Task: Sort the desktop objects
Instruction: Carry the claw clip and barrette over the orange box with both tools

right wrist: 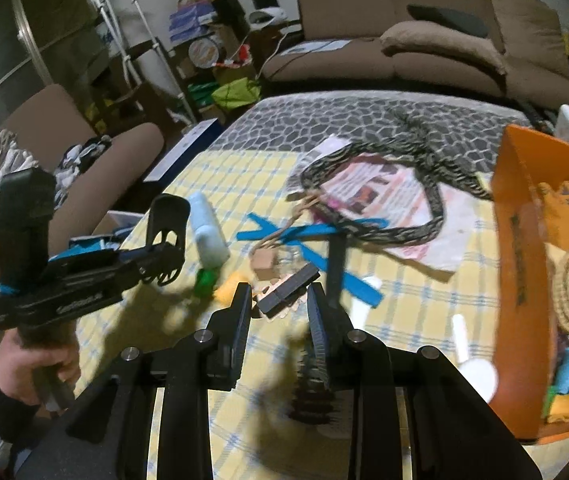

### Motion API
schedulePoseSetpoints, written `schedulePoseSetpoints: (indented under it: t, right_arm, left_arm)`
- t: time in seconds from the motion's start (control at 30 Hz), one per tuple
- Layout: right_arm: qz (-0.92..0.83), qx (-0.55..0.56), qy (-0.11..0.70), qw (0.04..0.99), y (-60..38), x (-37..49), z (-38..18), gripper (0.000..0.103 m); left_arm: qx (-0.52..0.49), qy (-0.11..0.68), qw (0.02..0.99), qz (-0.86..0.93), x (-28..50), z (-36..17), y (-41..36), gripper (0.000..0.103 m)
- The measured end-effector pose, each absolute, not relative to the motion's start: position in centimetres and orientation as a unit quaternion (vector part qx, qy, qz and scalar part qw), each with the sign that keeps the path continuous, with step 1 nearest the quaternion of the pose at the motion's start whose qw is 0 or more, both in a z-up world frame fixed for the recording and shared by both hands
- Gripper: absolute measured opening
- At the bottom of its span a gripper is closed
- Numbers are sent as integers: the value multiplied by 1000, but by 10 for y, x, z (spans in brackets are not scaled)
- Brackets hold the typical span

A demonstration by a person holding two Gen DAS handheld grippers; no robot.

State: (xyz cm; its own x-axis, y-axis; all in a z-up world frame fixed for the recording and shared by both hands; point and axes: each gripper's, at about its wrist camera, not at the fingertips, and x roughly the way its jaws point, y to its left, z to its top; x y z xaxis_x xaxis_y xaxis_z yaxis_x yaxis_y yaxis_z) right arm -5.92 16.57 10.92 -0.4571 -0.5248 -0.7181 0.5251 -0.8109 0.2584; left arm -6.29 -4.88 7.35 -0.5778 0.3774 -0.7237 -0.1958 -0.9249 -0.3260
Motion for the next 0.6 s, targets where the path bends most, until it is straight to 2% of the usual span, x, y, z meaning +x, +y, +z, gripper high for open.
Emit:
schedulePoseSetpoints:
  t: [0.6]
  right_arm:
    - [-895, 378, -81, 222, 298, -74, 138, 28]
  left_arm:
    - [-397, -77, 251, 879, -52, 114, 53, 18]
